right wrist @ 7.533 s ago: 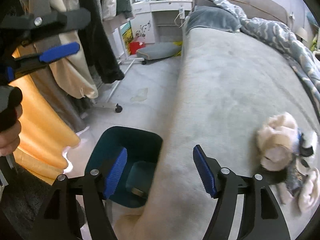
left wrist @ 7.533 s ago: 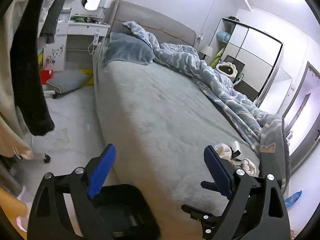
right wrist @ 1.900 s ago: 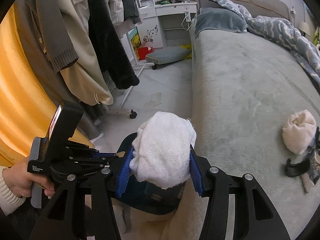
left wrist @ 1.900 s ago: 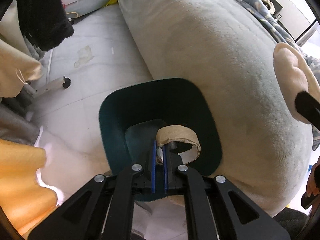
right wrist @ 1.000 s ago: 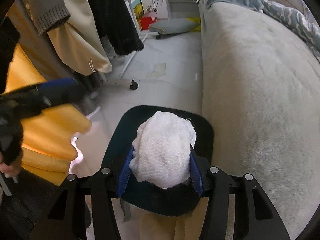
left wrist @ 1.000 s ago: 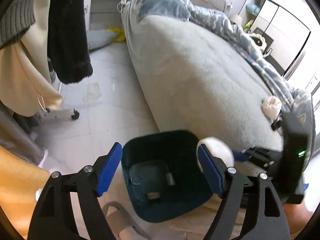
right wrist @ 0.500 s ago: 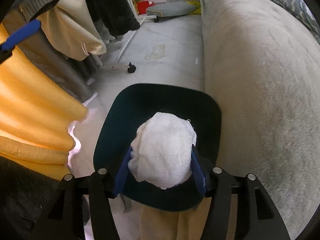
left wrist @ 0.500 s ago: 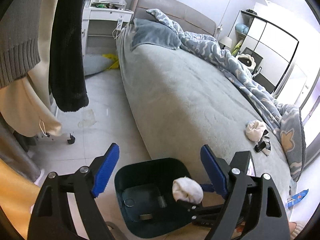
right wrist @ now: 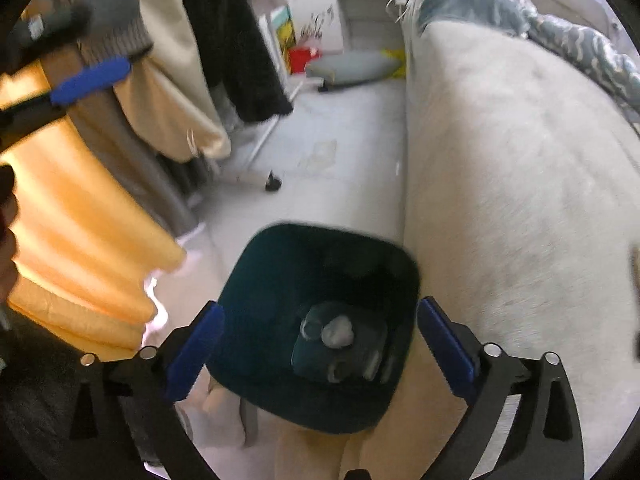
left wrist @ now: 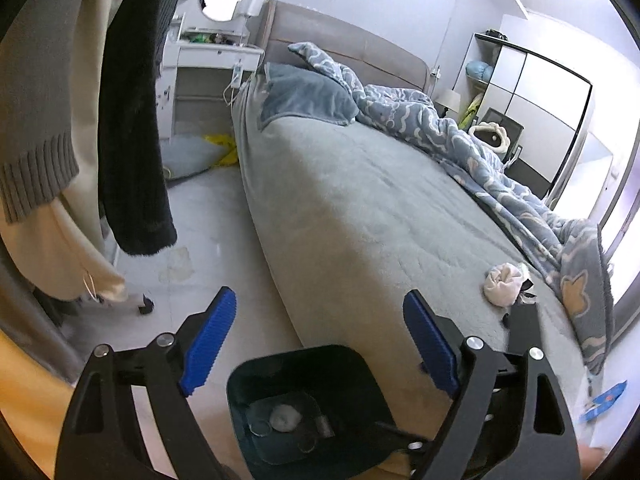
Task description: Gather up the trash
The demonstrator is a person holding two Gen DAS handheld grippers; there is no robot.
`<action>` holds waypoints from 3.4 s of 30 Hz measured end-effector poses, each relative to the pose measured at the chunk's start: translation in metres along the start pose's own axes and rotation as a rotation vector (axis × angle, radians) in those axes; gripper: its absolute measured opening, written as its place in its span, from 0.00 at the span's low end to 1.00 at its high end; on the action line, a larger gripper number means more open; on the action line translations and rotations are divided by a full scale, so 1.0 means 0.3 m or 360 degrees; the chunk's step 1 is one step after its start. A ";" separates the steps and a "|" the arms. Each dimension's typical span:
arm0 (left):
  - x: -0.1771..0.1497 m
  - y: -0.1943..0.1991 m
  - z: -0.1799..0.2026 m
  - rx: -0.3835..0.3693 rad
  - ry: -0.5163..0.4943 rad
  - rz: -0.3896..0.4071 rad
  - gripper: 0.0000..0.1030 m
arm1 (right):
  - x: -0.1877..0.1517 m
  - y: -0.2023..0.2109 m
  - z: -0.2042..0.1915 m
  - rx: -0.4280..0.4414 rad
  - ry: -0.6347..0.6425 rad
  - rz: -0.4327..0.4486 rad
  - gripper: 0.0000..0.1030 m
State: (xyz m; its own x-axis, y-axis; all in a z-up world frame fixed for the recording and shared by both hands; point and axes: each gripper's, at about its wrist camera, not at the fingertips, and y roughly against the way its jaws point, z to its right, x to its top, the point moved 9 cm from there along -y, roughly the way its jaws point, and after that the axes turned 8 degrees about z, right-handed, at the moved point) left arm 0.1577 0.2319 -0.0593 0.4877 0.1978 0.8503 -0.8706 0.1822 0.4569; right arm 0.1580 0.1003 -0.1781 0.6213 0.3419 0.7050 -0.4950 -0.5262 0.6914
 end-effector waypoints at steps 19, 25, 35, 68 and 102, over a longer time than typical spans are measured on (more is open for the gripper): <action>0.016 -0.099 0.233 -0.0087 -0.0084 -0.0011 0.87 | 0.154 0.314 0.359 -0.0330 -0.0187 0.0401 0.97; 0.000 -0.142 0.326 -0.0116 -0.0167 -0.0018 0.87 | 0.140 0.404 0.521 -0.0472 -0.0259 0.0456 0.97; -0.037 -0.220 0.463 -0.0185 -0.0209 -0.0081 0.87 | 0.086 0.509 0.757 -0.0561 -0.0387 0.0434 0.97; -0.401 -0.486 0.910 -0.0475 -0.0231 -0.0622 0.52 | -0.002 0.564 1.132 -0.0472 -0.0685 0.0379 0.70; -0.380 -0.526 0.972 -0.0539 -0.0338 -0.0609 0.09 | -0.019 0.458 1.242 -0.0479 -0.0901 0.0232 0.64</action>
State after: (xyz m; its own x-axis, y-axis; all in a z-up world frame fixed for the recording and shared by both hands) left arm 0.2206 -0.1001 -0.1522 0.7110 -0.1356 0.6900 -0.5473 0.5093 0.6641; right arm 0.3127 -0.2640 -0.1458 0.7180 -0.2223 0.6596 -0.6955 -0.2672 0.6670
